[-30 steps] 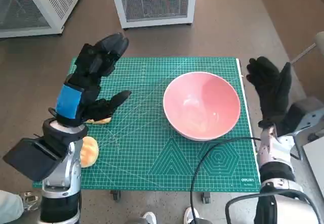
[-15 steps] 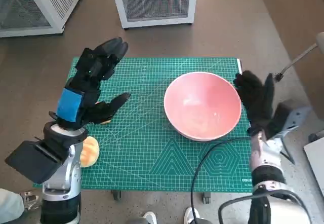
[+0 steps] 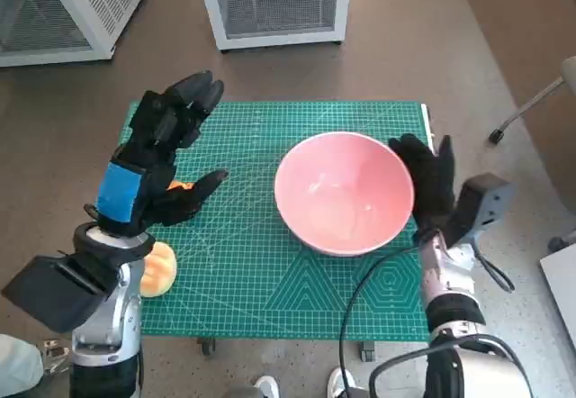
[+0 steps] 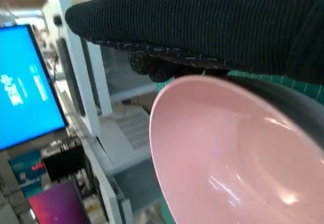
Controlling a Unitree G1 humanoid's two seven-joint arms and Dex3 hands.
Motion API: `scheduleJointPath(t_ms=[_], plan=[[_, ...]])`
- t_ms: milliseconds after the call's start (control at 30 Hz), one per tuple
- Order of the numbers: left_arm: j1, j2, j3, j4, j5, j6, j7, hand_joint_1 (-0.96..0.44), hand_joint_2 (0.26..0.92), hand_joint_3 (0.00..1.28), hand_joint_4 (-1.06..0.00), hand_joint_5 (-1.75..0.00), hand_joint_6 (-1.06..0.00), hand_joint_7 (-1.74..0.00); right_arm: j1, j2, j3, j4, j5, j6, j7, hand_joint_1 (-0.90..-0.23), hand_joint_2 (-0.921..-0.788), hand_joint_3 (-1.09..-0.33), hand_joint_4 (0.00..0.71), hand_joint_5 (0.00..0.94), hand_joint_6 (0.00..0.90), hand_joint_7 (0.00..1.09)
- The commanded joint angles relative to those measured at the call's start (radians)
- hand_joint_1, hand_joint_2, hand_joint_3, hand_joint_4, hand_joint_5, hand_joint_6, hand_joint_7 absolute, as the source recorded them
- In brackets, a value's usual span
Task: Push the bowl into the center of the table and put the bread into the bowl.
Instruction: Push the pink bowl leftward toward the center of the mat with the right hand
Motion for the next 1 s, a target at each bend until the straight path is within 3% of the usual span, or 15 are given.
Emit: scheduleJointPath(t_ms=[33,167,1000], plan=[[0.016,0.001,0.011,-0.034,-0.005,0.016,0.013,-0.48,0.921,0.32,-0.37,0.0,-0.09,-0.63,-0.015,0.032,0.009,0.012,-0.018,0.024,-0.008,-0.394,-0.921,-0.414,0.412,0.014,0.622,0.04],[0.025,0.002,0.016,-0.042,-0.007,0.022,0.014,-0.48,0.921,0.32,-0.37,0.0,-0.09,-0.63,-0.031,0.049,0.017,0.01,-0.028,0.018,0.001,-0.404,-0.921,-0.384,0.436,0.013,0.635,0.04],[0.081,0.007,0.051,-0.116,-0.006,0.043,0.027,-0.46,0.921,0.31,-0.38,0.0,-0.07,-0.64,-0.138,0.175,0.054,0.019,-0.07,0.055,-0.024,-0.393,-0.921,-0.412,0.438,0.008,0.641,0.03]])
